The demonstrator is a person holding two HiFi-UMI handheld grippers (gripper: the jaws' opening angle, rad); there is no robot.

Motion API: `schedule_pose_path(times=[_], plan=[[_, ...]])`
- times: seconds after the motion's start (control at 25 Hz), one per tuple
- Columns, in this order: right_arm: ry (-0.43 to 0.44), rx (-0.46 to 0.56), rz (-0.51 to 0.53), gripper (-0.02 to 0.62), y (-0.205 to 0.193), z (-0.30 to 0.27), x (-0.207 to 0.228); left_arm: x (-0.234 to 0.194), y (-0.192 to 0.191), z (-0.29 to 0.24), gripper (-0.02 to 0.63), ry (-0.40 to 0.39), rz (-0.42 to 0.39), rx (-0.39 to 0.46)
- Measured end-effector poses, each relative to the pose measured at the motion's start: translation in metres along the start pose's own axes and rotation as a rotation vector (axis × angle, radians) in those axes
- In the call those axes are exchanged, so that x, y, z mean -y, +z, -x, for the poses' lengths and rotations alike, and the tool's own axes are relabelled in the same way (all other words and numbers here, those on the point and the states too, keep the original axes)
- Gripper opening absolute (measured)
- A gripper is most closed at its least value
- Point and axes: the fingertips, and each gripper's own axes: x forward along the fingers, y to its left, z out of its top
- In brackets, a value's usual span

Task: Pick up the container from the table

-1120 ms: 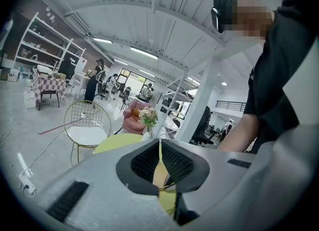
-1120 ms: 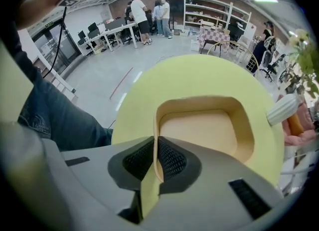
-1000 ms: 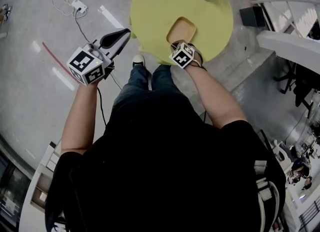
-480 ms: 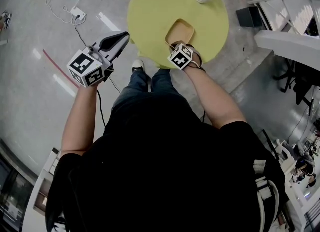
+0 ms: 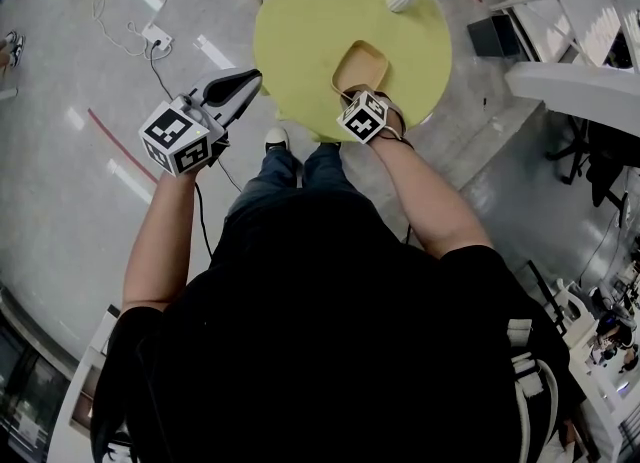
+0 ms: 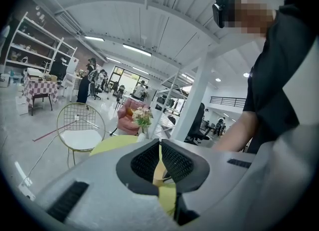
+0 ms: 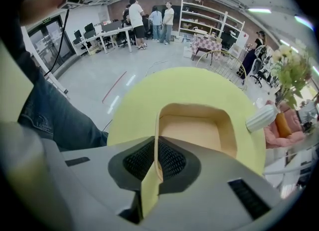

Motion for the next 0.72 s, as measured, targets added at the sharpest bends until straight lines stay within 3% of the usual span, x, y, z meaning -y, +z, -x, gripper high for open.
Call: schedule_pose_path(times=[0.72], plan=[[-0.119, 0.095, -0.022, 0.018, 0.034, 0.08, 0.038, 0.031, 0.045, -0.005, 0.026, -0.043, -0.119, 0.025]])
